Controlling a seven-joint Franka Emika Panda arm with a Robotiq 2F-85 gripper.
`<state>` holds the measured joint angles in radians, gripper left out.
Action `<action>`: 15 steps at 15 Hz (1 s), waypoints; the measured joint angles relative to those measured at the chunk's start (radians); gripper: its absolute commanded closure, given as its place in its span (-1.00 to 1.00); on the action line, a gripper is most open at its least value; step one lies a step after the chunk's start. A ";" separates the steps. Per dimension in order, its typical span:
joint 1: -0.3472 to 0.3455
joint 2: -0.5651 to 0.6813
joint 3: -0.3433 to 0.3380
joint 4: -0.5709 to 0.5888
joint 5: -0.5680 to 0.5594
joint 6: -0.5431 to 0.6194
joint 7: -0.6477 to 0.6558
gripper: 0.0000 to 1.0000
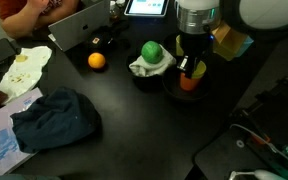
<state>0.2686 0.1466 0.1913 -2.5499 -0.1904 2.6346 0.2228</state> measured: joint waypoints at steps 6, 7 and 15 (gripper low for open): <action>0.000 -0.001 -0.004 0.004 -0.004 -0.011 0.011 0.74; 0.000 -0.005 -0.002 0.005 0.008 -0.016 0.006 0.74; -0.026 -0.030 0.012 0.027 0.272 -0.055 -0.134 0.74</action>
<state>0.2428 0.1168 0.2032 -2.5225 0.0814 2.5798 0.0893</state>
